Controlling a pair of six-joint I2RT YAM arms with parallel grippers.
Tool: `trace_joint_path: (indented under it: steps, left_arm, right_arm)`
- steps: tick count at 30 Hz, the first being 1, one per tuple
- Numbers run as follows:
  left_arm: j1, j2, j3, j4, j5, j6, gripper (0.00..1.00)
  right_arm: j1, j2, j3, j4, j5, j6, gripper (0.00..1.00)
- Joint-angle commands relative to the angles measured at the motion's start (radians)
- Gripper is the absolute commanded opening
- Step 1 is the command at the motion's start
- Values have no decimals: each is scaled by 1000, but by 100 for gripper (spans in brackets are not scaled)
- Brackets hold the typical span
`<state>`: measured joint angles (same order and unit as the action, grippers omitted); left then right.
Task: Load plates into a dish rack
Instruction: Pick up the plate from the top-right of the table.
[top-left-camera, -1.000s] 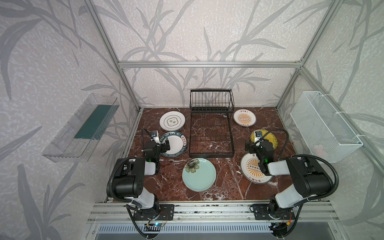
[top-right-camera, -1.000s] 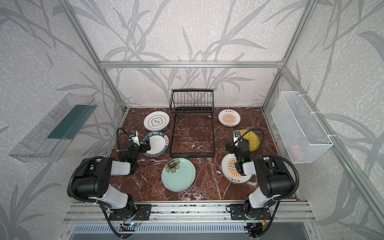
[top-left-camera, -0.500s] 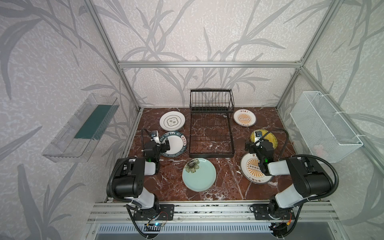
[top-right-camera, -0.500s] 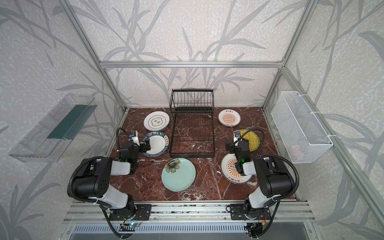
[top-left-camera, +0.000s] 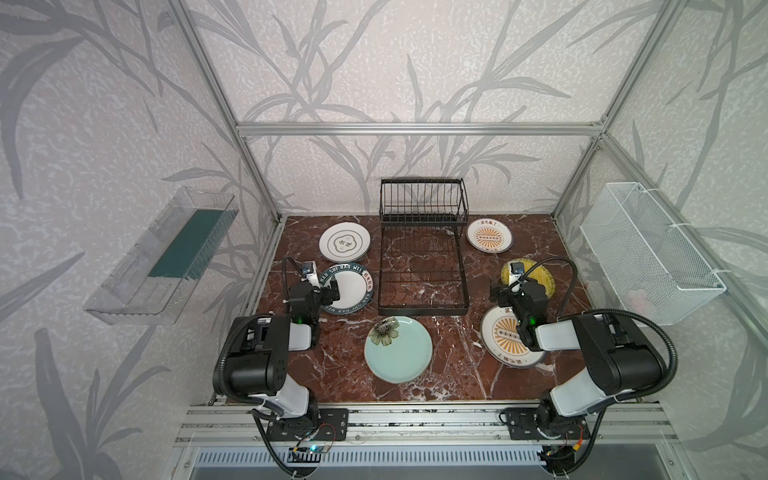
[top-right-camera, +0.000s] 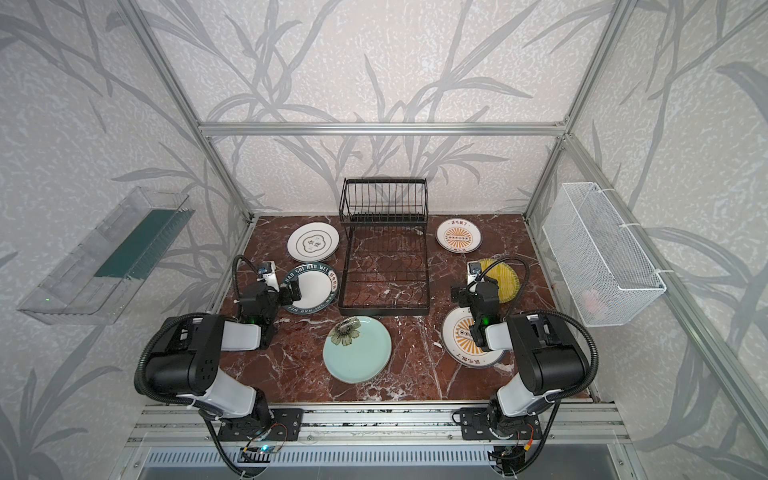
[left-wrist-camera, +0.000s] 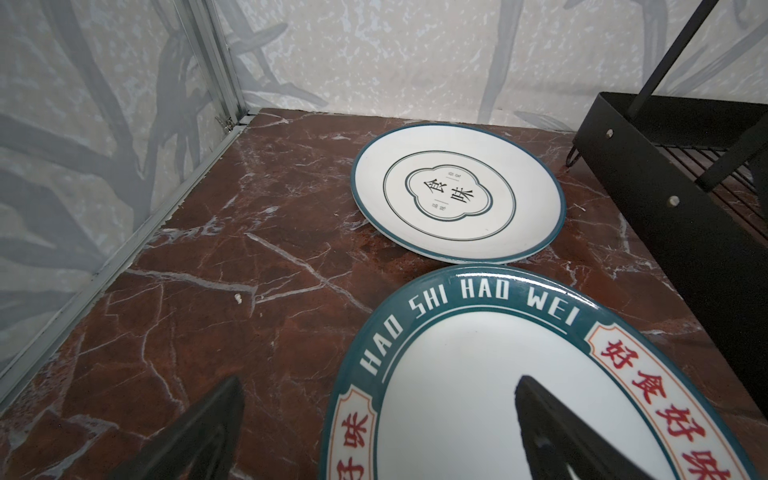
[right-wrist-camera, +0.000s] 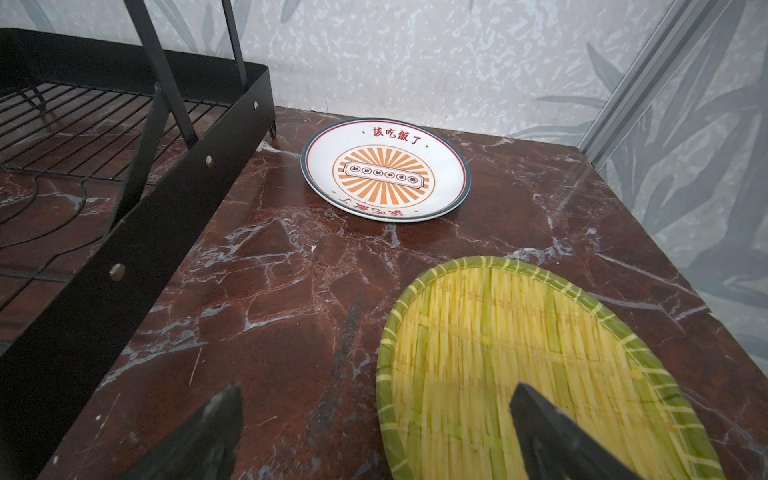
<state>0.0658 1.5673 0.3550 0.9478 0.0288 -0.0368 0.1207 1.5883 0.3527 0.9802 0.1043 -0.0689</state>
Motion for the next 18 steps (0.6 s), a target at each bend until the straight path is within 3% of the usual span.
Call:
trace_joint_path:
  steps: [1, 4, 6, 11, 18]
  left_arm:
    - [-6, -12, 27, -21, -36, 4, 99]
    - [-6, -58, 39, -79, -96, -18, 99]
    - [-8, -108, 54, -152, -118, -21, 99]
    - [-11, -242, 189, -513, -181, -98, 99]
    - [-14, -335, 396, -864, -89, -243, 99]
  right_arm:
    - [0, 1, 17, 13, 7, 0, 99]
    - [-1, -15, 22, -12, 9, 3, 99]
    - [-1, -84, 69, -149, 14, 5, 99]
    - [-1, -174, 171, -399, 37, 10, 99]
    - [-6, -258, 359, -703, 69, 89, 99]
